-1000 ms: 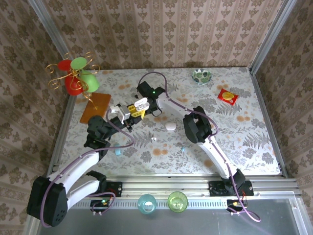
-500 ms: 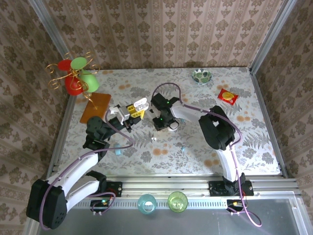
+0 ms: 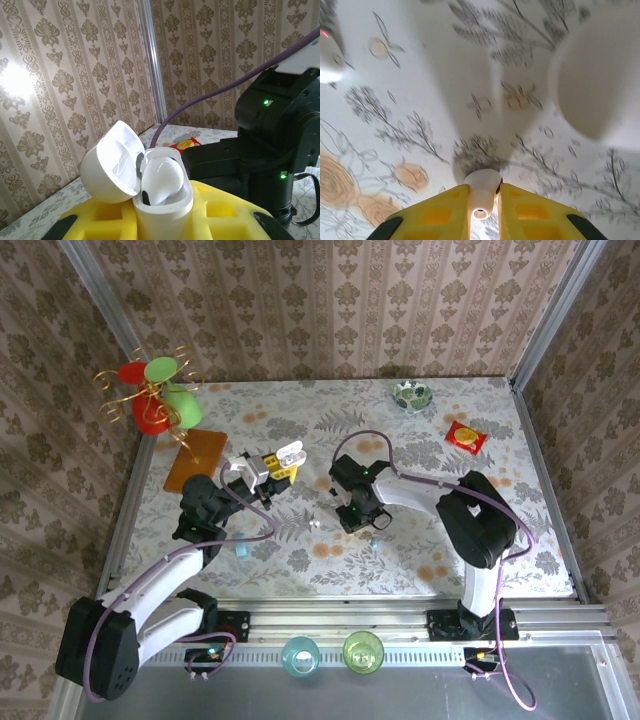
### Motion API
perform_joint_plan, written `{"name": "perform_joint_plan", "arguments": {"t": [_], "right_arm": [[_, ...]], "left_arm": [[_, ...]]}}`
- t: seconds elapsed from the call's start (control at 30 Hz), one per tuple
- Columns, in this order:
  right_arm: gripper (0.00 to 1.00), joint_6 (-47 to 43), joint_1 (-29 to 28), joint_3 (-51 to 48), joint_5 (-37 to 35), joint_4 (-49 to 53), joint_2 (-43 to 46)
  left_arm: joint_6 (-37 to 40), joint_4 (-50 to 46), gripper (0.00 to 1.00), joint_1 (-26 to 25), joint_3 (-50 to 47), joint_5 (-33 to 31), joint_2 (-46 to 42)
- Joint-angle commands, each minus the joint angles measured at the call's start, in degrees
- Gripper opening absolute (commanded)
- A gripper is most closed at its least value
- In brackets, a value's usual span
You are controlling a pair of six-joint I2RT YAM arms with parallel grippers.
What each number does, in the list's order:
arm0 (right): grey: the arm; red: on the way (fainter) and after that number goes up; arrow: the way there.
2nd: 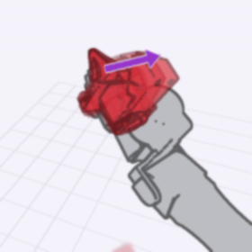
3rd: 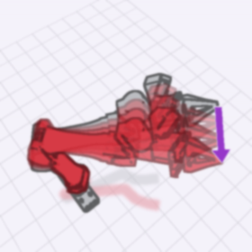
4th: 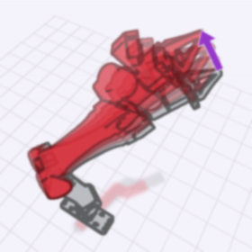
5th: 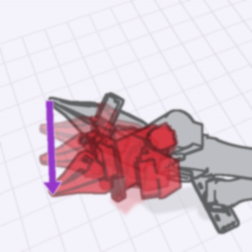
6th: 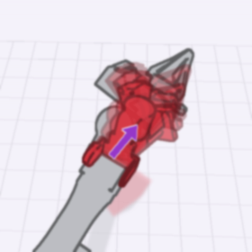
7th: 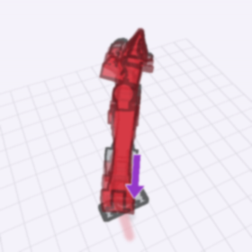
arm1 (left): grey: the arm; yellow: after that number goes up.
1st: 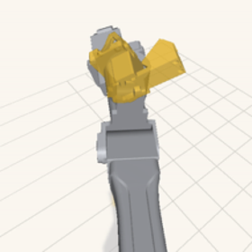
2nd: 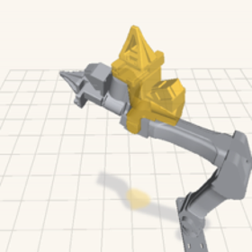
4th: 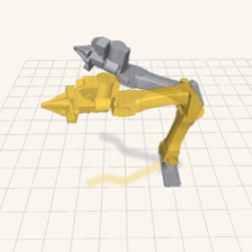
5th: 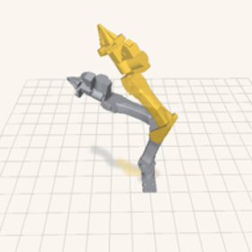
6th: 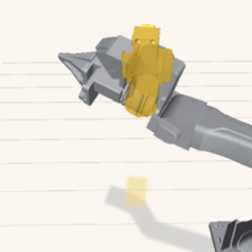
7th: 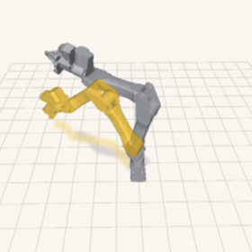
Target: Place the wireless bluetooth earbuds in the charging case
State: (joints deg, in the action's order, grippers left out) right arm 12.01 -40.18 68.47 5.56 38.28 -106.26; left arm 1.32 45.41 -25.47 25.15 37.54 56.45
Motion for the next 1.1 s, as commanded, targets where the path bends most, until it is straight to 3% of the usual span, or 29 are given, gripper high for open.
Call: {"name": "perform_joint_plan", "arguments": {"t": [0.0, 0.07, 0.27, 0.37, 0.6, 0.8, 1.07], "right_arm": [[0.23, 1.1, -0.2, -1.7, -2.4, 2.4, 2.2], [0.27, 1.3, -0.3, -1.6, -2.8, 3.0, 2.3], [0.52, 6.5, -0.3, -1.7, -1.6, 1.5, 6.4], [0.56, 11.8, 0.2, -3.2, 1.1, -1.0, 8.8], [0.56, 25.1, 4.5, -4.2, 9.1, 0.6, 7.2], [0.51, 26.6, 5.6, 1.6, 10.3, 8.8, 0.7], [0.41, 28.4, 5.6, 3.8, 11.1, 8.7, -2.7]], "left_arm": [[0.7, 1.9, 0.00, -0.3, 1.9, 0.9, 0.9], [0.7, 2.5, 0.00, -0.3, 1.8, 1.0, 1.4], [0.7, 2.8, 0.00, -0.3, 2.0, 1.1, 2.0], [0.8, 2.8, 0.00, -0.3, 2.0, 1.1, 2.0], [2.5, 1.7, 0.00, -0.3, 1.8, 1.7, 1.9], [3.8, 0.9, 0.00, -0.3, 1.3, 1.7, 2.2], [4.0, 1.2, 0.00, -0.3, 1.1, 1.6, 2.7]]}}
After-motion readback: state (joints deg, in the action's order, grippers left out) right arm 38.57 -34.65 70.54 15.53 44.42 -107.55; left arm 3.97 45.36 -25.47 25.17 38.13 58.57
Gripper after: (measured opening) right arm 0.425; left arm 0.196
